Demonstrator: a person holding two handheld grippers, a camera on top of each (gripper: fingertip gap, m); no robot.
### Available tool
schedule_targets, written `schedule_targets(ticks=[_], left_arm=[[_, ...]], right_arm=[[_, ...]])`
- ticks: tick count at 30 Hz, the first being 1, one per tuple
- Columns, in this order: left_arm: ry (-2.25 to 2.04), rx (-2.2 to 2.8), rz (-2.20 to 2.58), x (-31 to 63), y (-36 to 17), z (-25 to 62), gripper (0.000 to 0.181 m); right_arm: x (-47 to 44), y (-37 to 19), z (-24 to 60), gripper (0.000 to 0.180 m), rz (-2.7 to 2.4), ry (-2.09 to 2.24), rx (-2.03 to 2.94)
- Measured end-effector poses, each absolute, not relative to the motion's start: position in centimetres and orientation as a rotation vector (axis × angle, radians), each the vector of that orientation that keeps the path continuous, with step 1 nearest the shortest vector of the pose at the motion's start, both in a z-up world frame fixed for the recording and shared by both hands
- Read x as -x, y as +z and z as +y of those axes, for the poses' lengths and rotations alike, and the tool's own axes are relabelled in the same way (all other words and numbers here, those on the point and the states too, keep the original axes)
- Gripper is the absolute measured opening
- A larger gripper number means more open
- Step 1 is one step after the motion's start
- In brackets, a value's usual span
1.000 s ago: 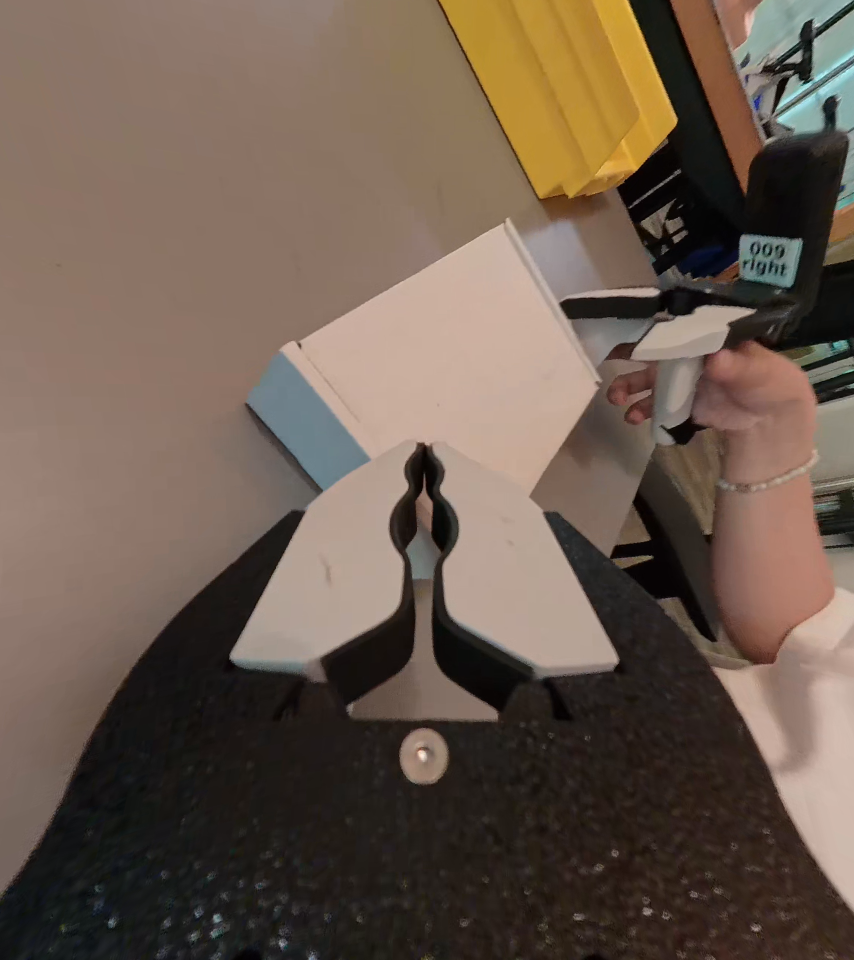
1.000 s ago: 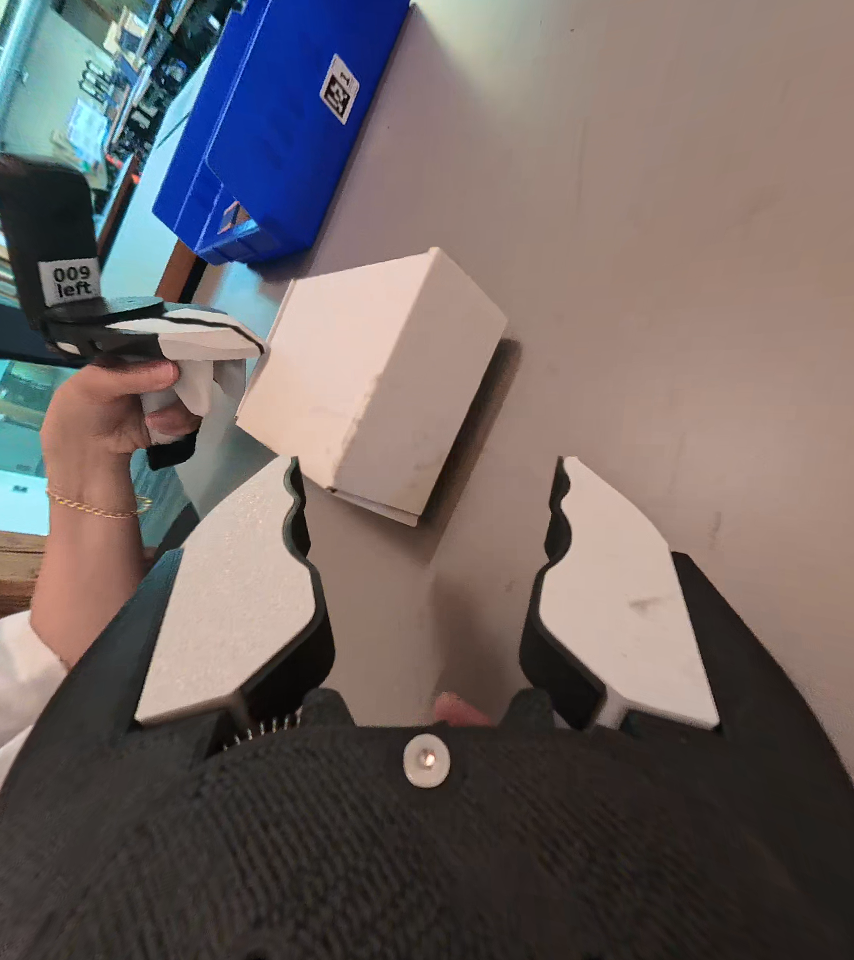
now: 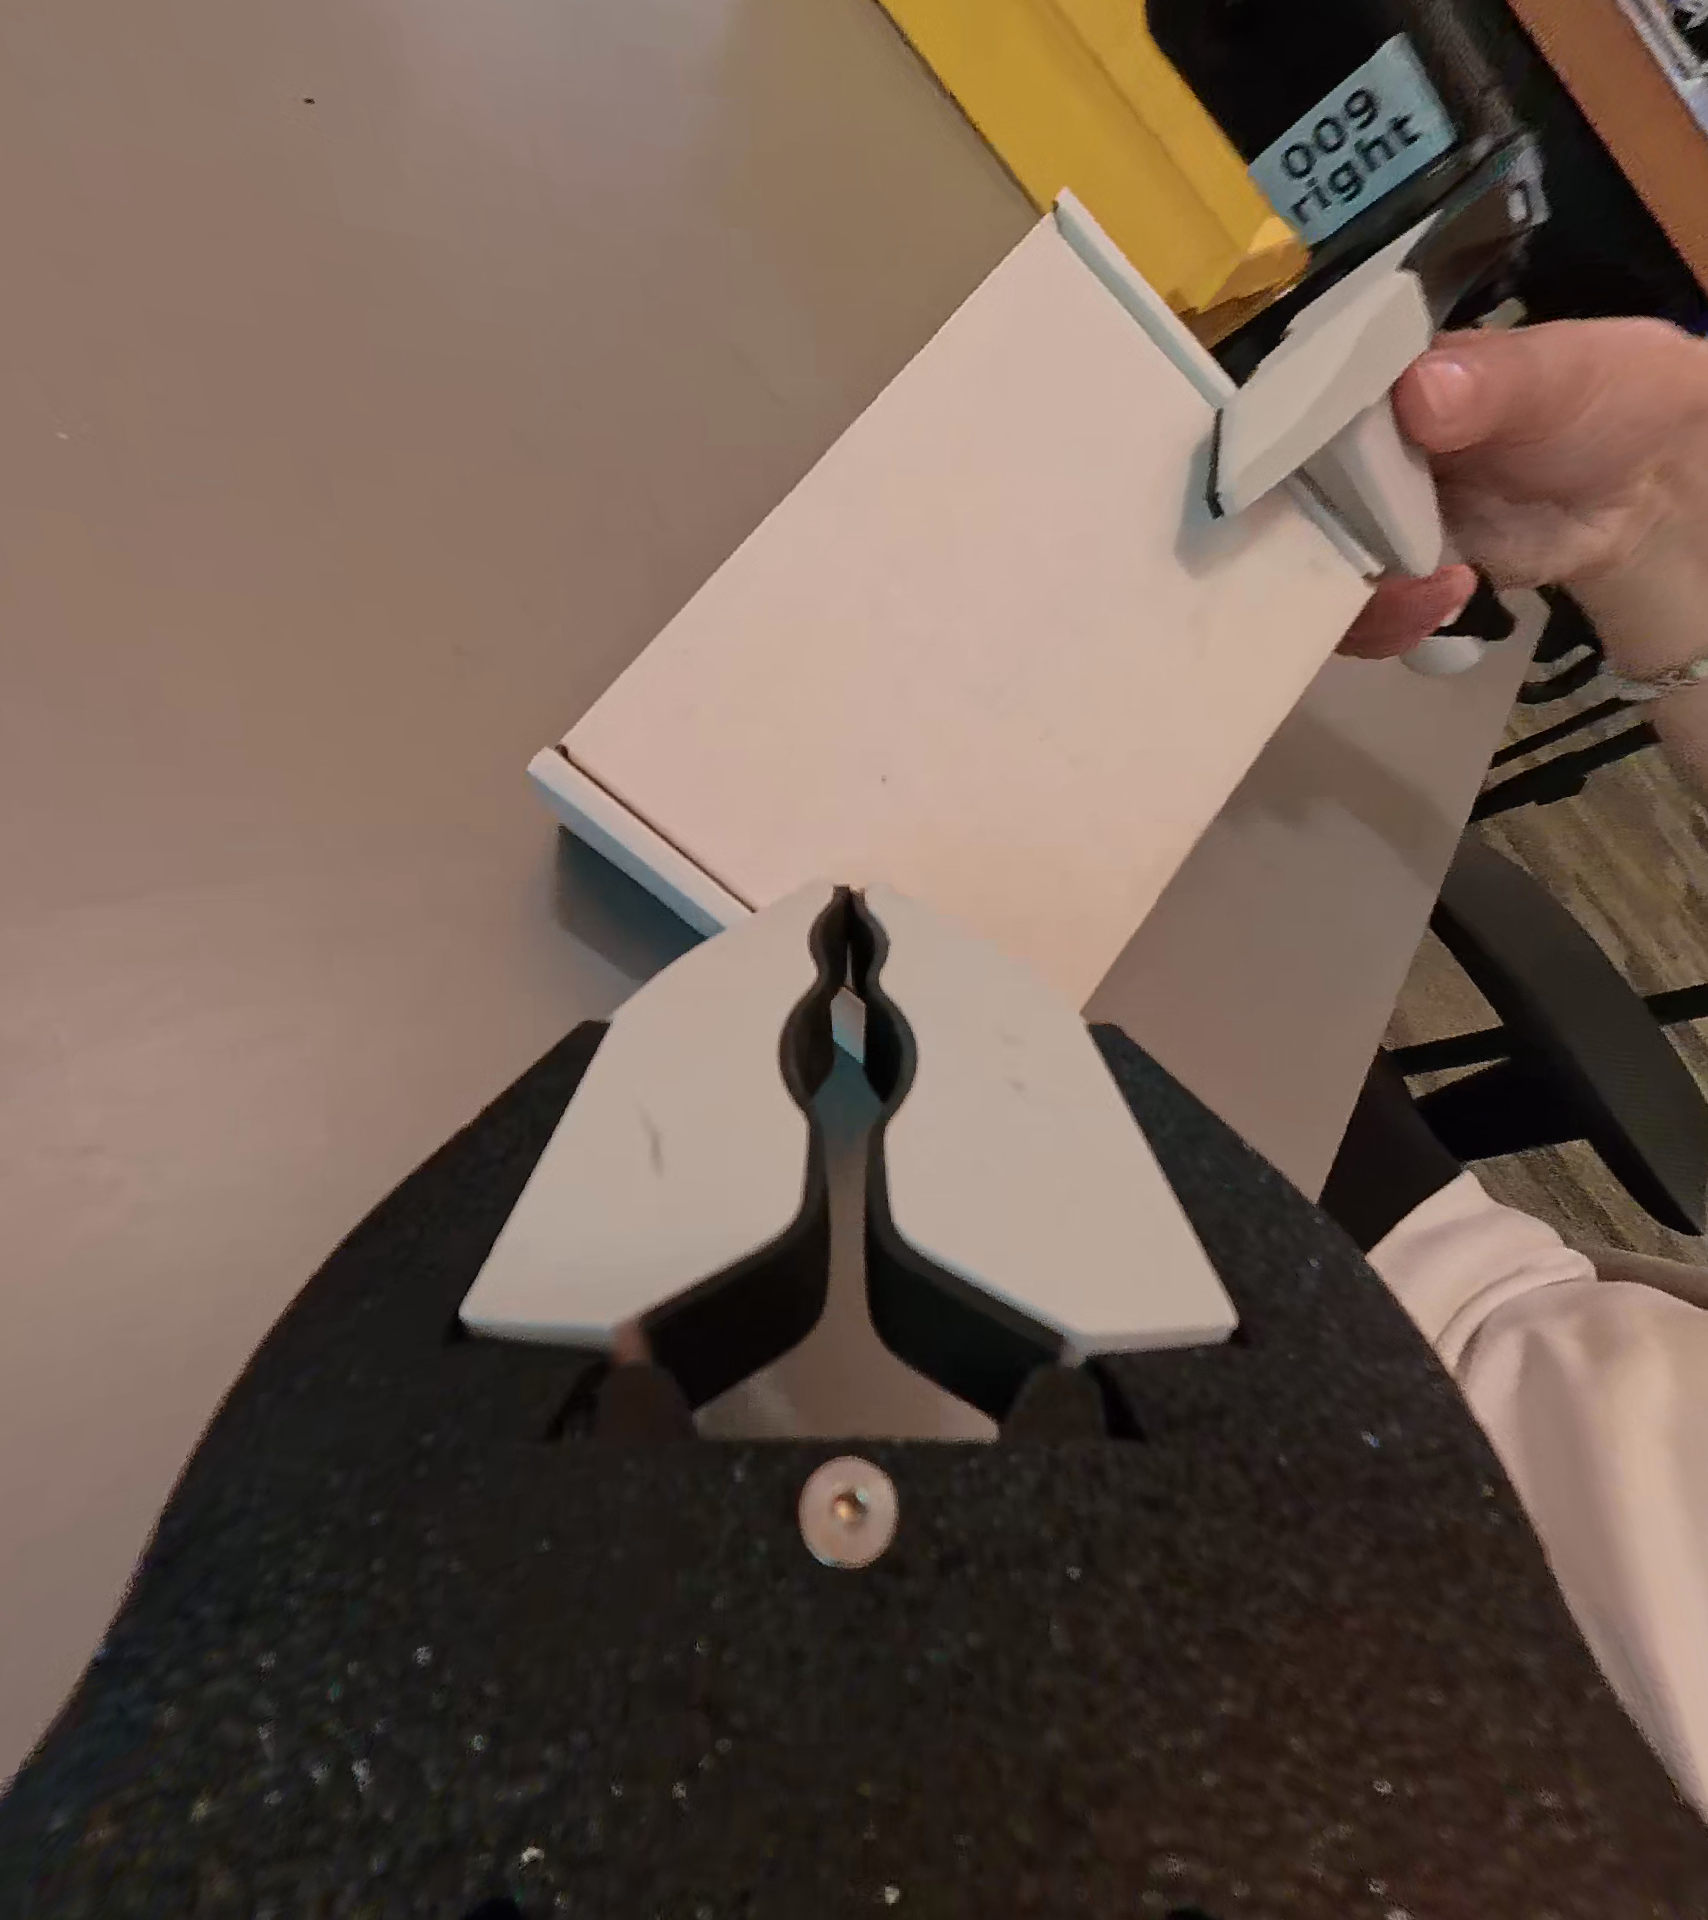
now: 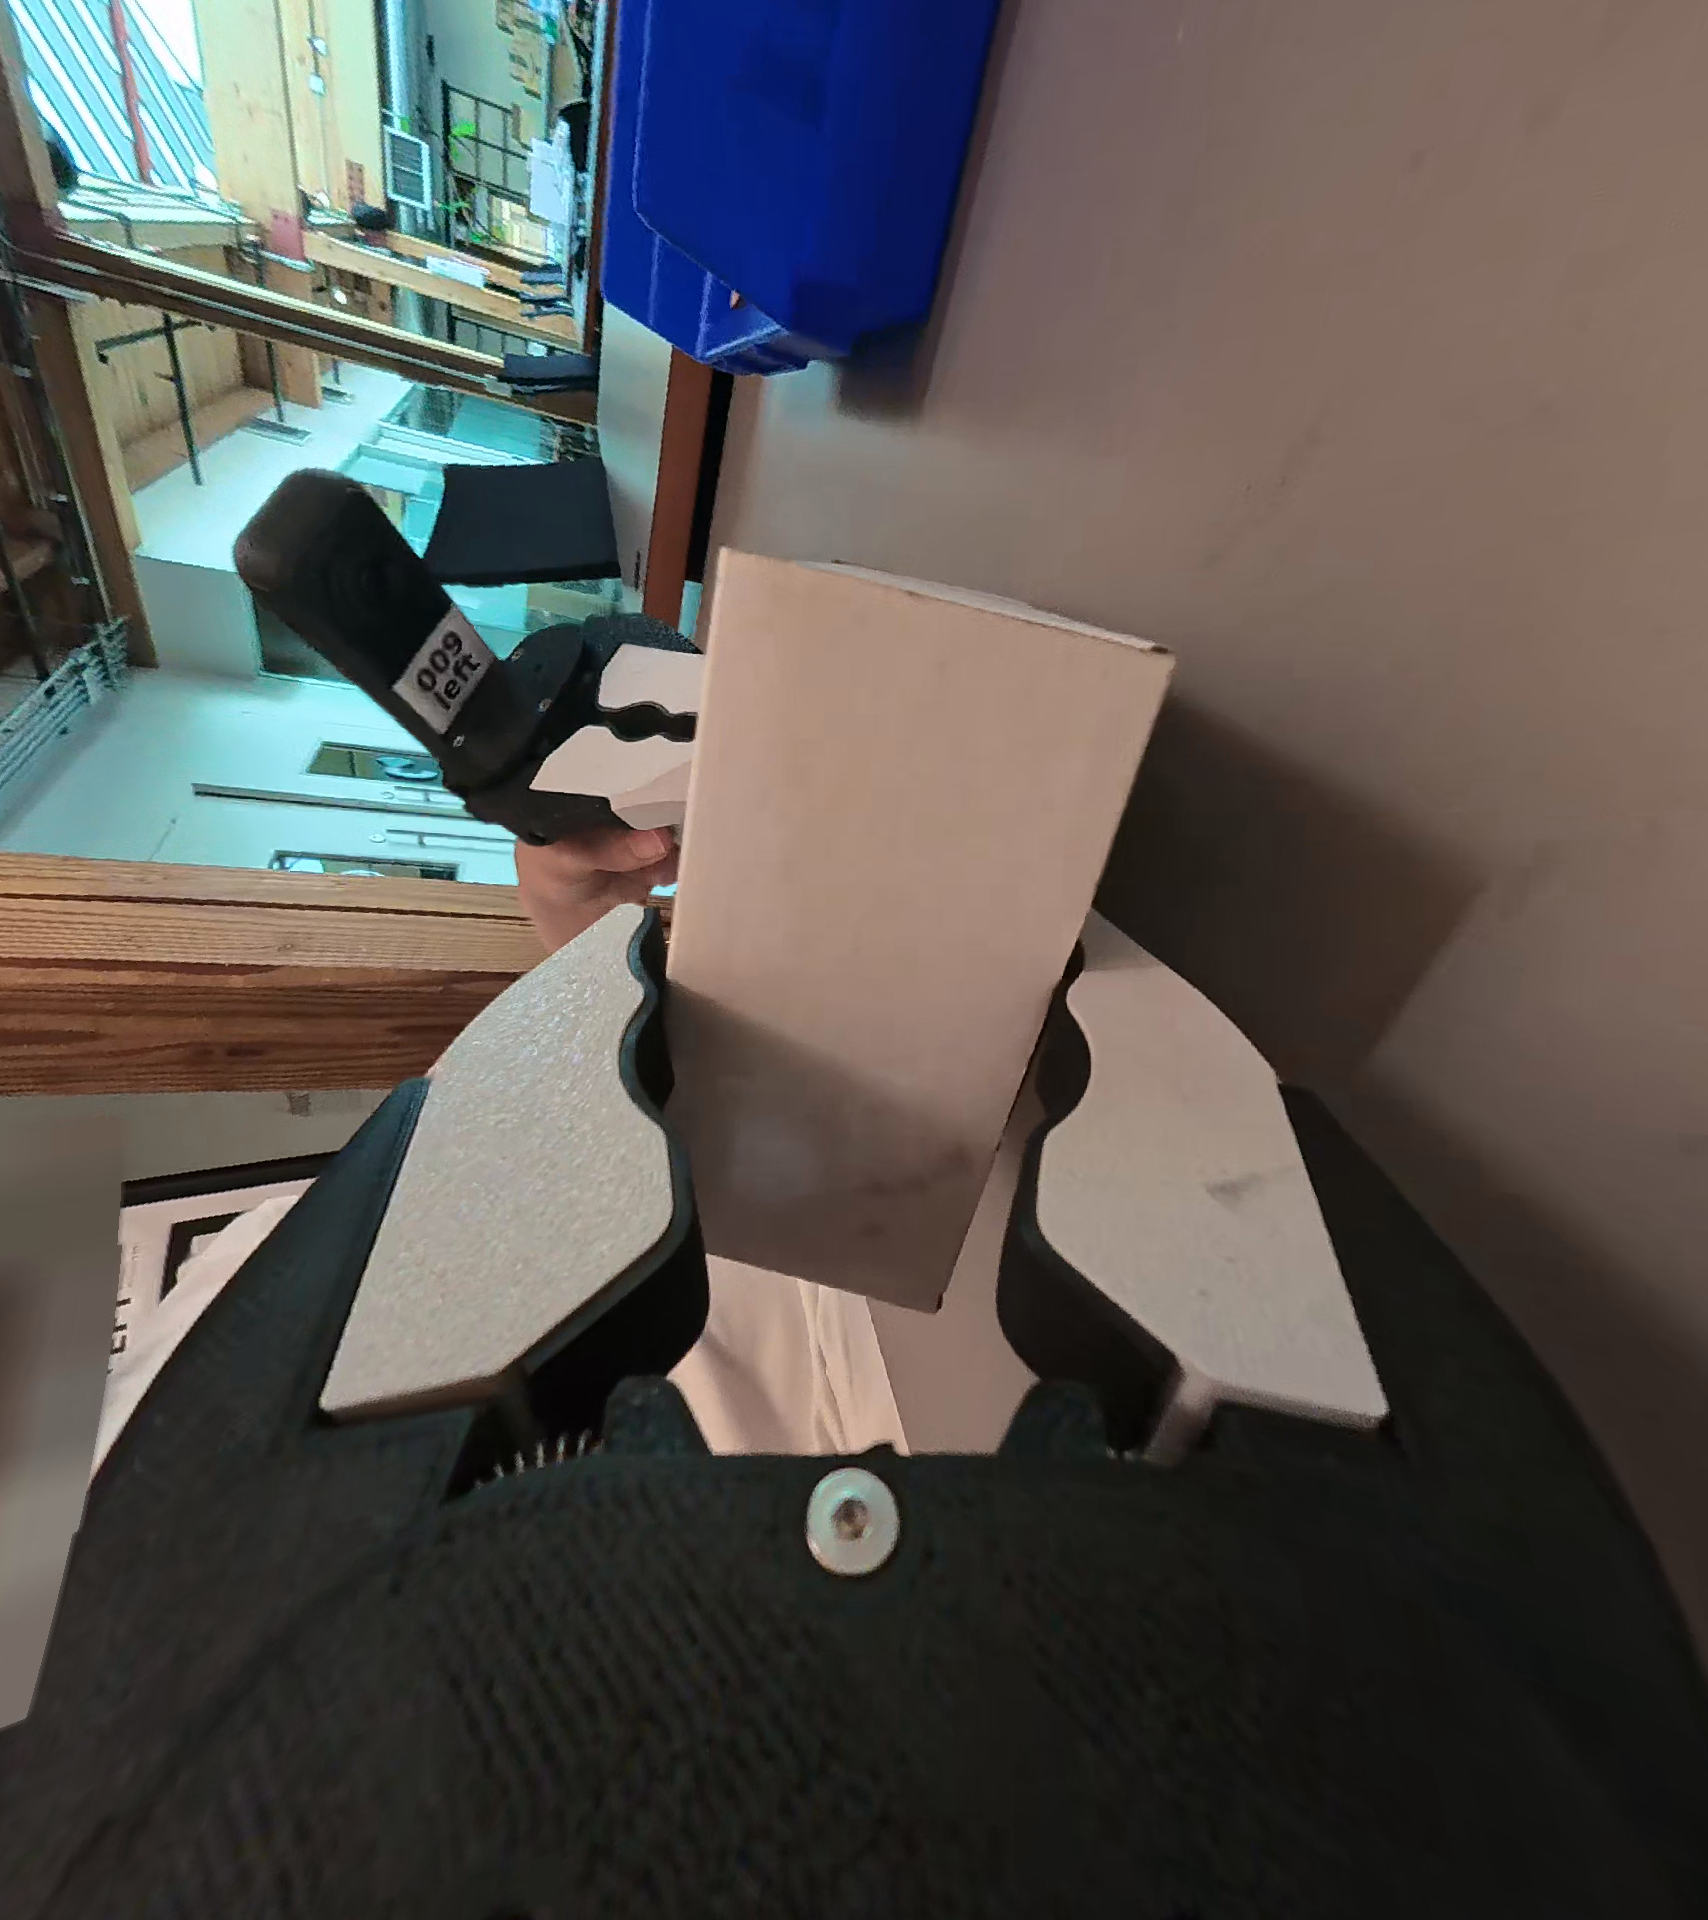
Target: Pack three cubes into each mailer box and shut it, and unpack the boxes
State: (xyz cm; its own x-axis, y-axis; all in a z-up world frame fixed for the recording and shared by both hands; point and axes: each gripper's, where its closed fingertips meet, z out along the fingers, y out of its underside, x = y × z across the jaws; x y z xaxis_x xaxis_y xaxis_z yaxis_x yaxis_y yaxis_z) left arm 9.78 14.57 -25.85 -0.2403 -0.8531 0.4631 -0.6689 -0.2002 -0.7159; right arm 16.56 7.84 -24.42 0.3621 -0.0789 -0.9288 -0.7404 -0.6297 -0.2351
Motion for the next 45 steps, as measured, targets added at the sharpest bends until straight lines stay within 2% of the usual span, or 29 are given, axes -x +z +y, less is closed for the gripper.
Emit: schedule_targets(ticks=[1,6,9,13,18,21,28,29,30,34,38,41,45], left_arm=[[-1.439,1.77,1.867,-9.8,-25.7,14.4,0.0],[-1.432,1.337,1.876,-9.6,-21.8,14.0,0.033],[-1.237,0.965,1.799,-9.2,-18.7,14.1,0.077],[-0.853,0.504,1.684,-9.1,-16.9,12.0,0.094],[-0.397,0.115,1.519,-11.3,-16.9,7.3,0.106],[-0.353,-0.02,1.477,-11.7,-17.7,4.0,0.115],[-0.27,-0.14,1.417,-12.5,-18.8,0.6,0.113],[-0.245,-0.152,1.391,-12.5,-18.7,0.4,0.107],[-0.237,-0.166,1.363,-12.3,-18.5,0.2,0.089],[-0.254,-0.095,1.407,-12.8,-18.3,1.0,0.081],[-0.601,0.176,1.444,-12.5,-16.2,3.1,0.079],[-1.019,0.54,1.465,-12.7,-14.8,5.9,0.078],[-1.442,0.803,1.598,-12.7,-16.5,7.9,0.077]], right_arm=[[-16.5,-24.5,7.6,0.069,0.7,1.302,1.954],[-16.7,-22.8,6.4,0.069,0.672,1.39,1.799],[-17.6,-20.7,4.7,0.069,0.662,1.457,1.691],[-19.2,-18.6,1.9,0.069,0.657,1.522,1.628],[-20.4,-16.8,-0.5,0.069,0.644,1.553,1.626],[-20.1,-16.4,-1.0,0.069,0.631,1.562,1.648],[-18.0,-16.7,-0.5,0.069,0.613,1.625,1.672],[-17.7,-16.9,-0.2,0.069,0.61,1.628,1.683],[-17.7,-17.0,0.0,0.068,0.62,1.628,1.679],[-18.3,-17.2,0.2,0.07,0.631,1.605,1.662],[-20.3,-15.4,-0.9,0.084,0.51,1.397,1.647],[-22.6,-13.4,-2.6,0.094,0.453,1.135,1.61],[-22.2,-14.3,-4.3,0.097,0.309,0.759,1.729]])
